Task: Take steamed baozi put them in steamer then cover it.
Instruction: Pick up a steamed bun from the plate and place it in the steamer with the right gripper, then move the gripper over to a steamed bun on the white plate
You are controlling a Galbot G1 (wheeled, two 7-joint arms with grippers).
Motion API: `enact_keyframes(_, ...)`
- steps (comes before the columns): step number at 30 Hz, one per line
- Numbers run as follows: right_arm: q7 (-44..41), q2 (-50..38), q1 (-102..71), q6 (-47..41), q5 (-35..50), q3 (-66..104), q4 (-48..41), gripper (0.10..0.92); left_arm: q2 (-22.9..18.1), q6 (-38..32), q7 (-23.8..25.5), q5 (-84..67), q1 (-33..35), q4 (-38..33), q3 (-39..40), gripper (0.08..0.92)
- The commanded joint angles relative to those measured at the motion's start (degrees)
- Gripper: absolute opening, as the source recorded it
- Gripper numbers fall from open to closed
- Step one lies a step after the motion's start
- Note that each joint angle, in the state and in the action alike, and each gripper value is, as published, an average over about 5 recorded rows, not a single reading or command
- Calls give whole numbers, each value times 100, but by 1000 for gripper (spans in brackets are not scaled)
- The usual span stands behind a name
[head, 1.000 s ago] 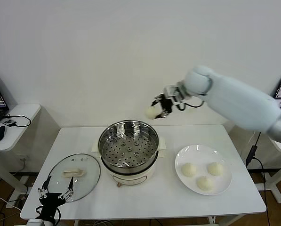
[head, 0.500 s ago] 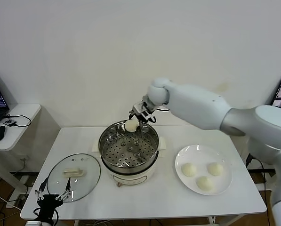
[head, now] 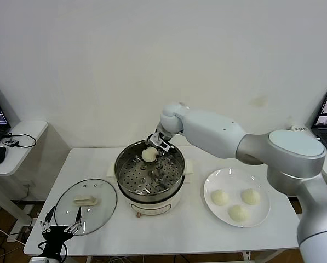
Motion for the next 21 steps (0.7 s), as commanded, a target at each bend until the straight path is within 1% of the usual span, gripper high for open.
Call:
enact_keyframes(1,96,128,-76,370,-315,-33,-193,626,3,-9,1,6,4,-3,0,823)
enact_keyframes(4,148,141,-85,479,-404,-21,-230,680,-3,-12,0,10,-6,-11,7,823)
enact_keyframes(7,190,139,-60,552,-410,-17,-208,762,-15,-7,-1,19,-21,-12,16,823)
enact_keyframes(9,197,112,-8,558,-337,-14,-146,800,-19,-4,-1,26,-25,-12,19,823)
enact_keyframes(12,105,-35,178,444,-66,-11,106,820,-13,1,2,30,-19,-22,16,823)
enact_keyframes(16,-213,-512,622,-243,686,-22,909,823,9,11,9,28,-17,-36,10,823)
enact_keyframes(21,-548,-1510,1234,-1851,1776,-120,2282,823,72,17,16,23,-32,-33,18,823)
